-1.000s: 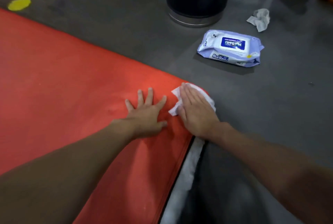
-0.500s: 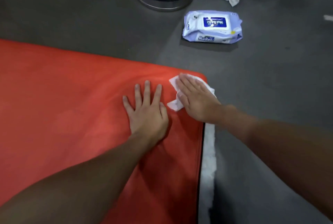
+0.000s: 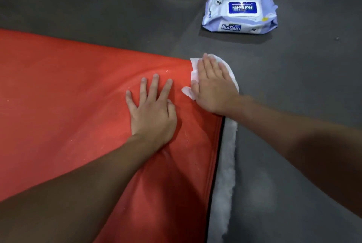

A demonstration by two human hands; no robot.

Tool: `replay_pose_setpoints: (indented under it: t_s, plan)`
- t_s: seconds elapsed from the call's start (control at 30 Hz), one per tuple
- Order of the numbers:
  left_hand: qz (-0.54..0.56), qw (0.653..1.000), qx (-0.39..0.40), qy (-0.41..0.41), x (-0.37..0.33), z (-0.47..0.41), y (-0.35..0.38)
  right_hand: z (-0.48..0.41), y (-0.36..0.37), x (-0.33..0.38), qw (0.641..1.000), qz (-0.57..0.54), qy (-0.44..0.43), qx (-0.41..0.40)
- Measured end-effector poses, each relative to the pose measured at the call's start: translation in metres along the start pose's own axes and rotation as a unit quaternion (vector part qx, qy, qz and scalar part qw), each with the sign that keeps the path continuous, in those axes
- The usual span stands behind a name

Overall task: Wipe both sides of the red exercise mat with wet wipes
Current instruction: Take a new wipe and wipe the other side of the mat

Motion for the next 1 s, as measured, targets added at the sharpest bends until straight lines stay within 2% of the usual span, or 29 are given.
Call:
replay_pose_setpoints:
  t_s: [0.13,0.17,0.23,0.3,0.33,0.43,0.53,0.67,0.7,0.77,0.83,0.87,1.0]
  plan:
    - [-0.005,1.000,-0.009,0.005,-0.001,-0.002,-0.001,0.067,0.006,0.014,0.984,0.034,-0.170,-0.052]
    - [-0.011,1.000,-0.006,0.005,-0.001,-0.001,-0.001,0.066,0.007,0.010,0.981,0.046,-0.185,-0.042]
    - [-0.020,1.000,0.014,0.004,-0.001,0.000,0.001,0.040,-0.001,0.005,0.990,0.034,-0.134,-0.015]
    - [-0.006,0.998,0.061,0.003,-0.001,-0.008,0.001,0.011,-0.004,-0.004,0.998,0.023,-0.039,0.048]
    - [0.009,0.996,0.093,-0.005,0.001,-0.010,-0.003,0.006,-0.004,-0.003,0.997,0.030,-0.021,0.070]
    - [0.057,0.977,0.204,0.001,0.007,-0.007,-0.022,0.030,-0.002,0.006,0.993,0.057,-0.076,0.064]
    - [-0.051,0.955,0.290,0.040,0.009,0.017,-0.022,0.041,0.000,0.004,0.981,0.074,-0.154,0.090]
    - [-0.074,0.948,0.305,0.045,0.007,0.018,-0.016,0.010,-0.006,-0.006,0.994,0.042,-0.044,0.086]
    - [-0.073,0.947,0.308,0.045,0.007,0.017,-0.017,0.018,-0.006,0.000,0.994,0.046,-0.052,0.082]
    - [-0.074,0.947,0.308,0.047,0.009,0.015,-0.017,0.053,-0.004,0.016,0.987,0.055,-0.150,0.036]
    - [-0.075,0.945,0.315,0.049,0.009,0.016,-0.015,0.081,0.002,0.021,0.965,0.063,-0.247,0.052]
    - [-0.078,0.944,0.316,0.047,0.008,0.017,-0.015,0.078,0.000,0.017,0.962,0.067,-0.256,0.063]
    - [-0.087,0.944,0.315,0.038,0.005,0.016,-0.018,0.030,-0.007,-0.003,0.991,0.073,-0.095,0.068]
Point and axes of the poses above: each hand's wrist, its own z-axis away from the middle knuckle, its own y-axis out of the palm, x = y × z, the point moved 5 cm from there along -z, towards the middle knuckle, and after that the axes turned 10 degrees about z, right-handed, at the moved point
